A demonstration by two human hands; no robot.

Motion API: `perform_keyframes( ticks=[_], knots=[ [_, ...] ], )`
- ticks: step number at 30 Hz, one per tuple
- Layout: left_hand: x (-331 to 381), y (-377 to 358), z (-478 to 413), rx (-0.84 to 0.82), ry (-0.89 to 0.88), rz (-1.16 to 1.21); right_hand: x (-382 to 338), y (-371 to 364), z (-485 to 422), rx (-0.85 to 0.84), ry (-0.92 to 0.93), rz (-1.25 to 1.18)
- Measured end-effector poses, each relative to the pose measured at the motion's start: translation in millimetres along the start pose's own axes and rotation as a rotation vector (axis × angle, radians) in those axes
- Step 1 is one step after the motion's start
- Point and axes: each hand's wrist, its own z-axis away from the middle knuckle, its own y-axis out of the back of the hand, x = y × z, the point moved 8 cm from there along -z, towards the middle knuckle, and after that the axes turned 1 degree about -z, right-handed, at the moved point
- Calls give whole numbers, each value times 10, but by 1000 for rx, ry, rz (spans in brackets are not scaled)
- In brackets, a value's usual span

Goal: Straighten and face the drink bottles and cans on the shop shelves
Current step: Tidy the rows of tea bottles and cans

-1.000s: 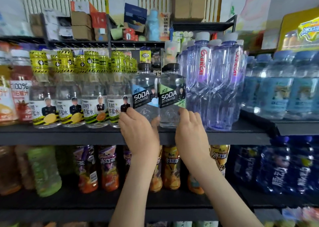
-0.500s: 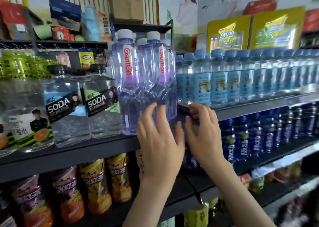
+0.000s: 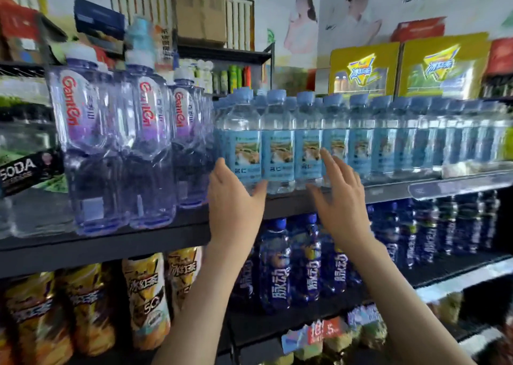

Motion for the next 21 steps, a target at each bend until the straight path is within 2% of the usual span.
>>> perform_keyframes(
  ticks=[3,7,12,21],
  knots=[
    [136,-157,70,91,40,-115,307,39,-83,-65,37,28],
    [364,-327,143,136,99,-267,501,-35,-121,-162,184,106],
    [433,-367,131,168,188,-306,632,-124,-146,-212,275,96],
    [423,-429,114,166,171,-348,741,-115,-174,-146,316,103]
  ],
)
